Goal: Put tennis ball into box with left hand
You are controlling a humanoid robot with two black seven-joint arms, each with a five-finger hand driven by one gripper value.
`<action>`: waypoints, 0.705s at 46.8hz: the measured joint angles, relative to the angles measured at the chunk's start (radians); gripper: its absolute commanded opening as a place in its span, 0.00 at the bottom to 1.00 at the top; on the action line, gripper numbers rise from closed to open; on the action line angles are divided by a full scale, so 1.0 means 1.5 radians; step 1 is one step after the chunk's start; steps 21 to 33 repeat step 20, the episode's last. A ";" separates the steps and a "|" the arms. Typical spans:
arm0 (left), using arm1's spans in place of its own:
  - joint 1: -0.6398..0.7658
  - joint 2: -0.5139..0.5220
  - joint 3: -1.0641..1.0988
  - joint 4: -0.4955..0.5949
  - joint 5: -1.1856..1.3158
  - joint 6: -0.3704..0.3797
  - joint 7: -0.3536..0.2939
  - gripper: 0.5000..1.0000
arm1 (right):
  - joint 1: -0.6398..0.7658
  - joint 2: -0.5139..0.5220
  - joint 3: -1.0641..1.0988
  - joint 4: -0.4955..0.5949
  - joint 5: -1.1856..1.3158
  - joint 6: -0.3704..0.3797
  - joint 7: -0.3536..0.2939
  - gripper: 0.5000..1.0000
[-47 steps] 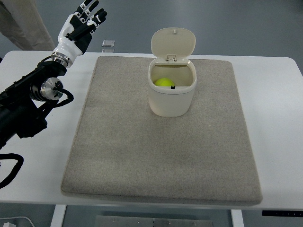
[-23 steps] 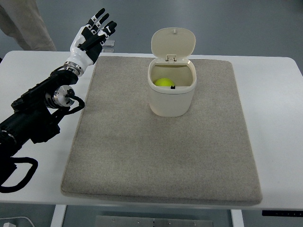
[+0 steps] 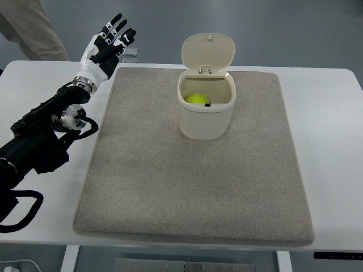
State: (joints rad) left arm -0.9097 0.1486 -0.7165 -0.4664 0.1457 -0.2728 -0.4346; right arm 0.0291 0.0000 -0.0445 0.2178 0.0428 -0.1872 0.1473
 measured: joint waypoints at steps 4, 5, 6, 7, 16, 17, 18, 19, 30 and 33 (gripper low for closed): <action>0.000 -0.002 0.000 0.000 0.000 0.000 0.000 0.84 | 0.000 0.000 0.000 0.000 0.000 0.000 0.000 0.88; 0.001 -0.003 0.000 -0.001 0.000 0.000 0.000 0.84 | 0.000 0.000 0.000 0.000 0.000 0.000 0.000 0.88; 0.002 -0.003 0.000 -0.001 0.000 0.000 0.000 0.84 | 0.000 0.000 0.000 0.000 0.000 0.000 0.000 0.88; 0.002 -0.003 0.000 -0.001 0.000 0.001 0.000 0.84 | 0.000 0.000 0.000 0.000 0.000 0.000 0.000 0.88; 0.001 -0.004 0.000 -0.003 0.000 0.001 -0.001 0.84 | 0.000 0.000 0.000 0.000 0.000 0.000 0.000 0.88; 0.000 -0.004 0.000 -0.003 0.000 0.001 -0.001 0.84 | 0.000 0.000 0.001 0.000 0.002 0.000 0.000 0.88; -0.002 -0.004 0.000 -0.003 0.000 0.001 -0.001 0.84 | 0.000 0.000 0.002 0.000 0.003 0.000 0.000 0.88; -0.002 -0.004 0.000 -0.003 0.000 0.001 -0.001 0.84 | 0.000 0.000 0.001 0.000 0.004 0.000 0.000 0.88; -0.003 -0.003 0.000 -0.004 0.000 0.001 -0.001 0.84 | -0.001 0.000 0.001 0.002 0.005 0.001 0.000 0.88; -0.003 -0.003 0.000 -0.004 0.000 0.001 -0.001 0.84 | -0.001 0.000 0.001 0.002 0.005 0.001 0.000 0.88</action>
